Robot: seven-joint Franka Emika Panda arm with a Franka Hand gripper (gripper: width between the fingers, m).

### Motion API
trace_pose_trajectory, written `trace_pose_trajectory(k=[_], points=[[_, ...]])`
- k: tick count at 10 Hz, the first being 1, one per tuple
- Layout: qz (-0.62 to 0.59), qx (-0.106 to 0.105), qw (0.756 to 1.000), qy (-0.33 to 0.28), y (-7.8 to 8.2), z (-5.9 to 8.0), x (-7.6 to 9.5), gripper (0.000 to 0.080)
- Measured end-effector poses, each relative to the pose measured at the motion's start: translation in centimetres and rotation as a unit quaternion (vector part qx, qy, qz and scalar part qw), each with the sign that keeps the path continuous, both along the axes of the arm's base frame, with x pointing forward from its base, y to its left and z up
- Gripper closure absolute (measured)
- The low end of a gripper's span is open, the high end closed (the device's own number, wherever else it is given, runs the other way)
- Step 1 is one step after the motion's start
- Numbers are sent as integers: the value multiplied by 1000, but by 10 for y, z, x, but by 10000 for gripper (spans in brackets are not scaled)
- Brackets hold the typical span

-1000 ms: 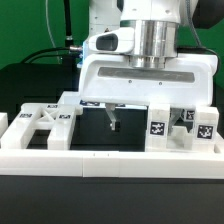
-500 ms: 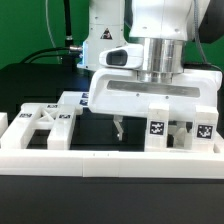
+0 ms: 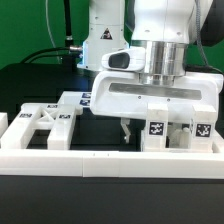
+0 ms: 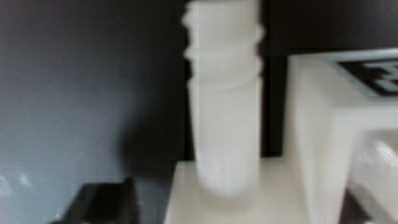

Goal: Assemble chair

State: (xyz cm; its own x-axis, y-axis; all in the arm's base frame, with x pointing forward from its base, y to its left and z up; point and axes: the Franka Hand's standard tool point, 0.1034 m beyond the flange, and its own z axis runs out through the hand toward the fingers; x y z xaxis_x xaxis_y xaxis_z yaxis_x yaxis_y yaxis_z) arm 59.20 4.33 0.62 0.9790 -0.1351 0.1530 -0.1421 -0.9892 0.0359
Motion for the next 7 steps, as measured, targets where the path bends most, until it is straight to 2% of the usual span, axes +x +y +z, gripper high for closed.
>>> trace_pose_trajectory(k=[1, 4, 5, 6, 7], points=[[0, 0, 1000, 0, 0, 0, 0, 475], [2, -2, 1000, -1, -6, 3, 0, 479], [4, -3, 1000, -2, -12, 9, -1, 584], [11, -4, 1000, -3, -20, 18, -3, 584], [13, -5, 1000, -5, -30, 28, -5, 741]])
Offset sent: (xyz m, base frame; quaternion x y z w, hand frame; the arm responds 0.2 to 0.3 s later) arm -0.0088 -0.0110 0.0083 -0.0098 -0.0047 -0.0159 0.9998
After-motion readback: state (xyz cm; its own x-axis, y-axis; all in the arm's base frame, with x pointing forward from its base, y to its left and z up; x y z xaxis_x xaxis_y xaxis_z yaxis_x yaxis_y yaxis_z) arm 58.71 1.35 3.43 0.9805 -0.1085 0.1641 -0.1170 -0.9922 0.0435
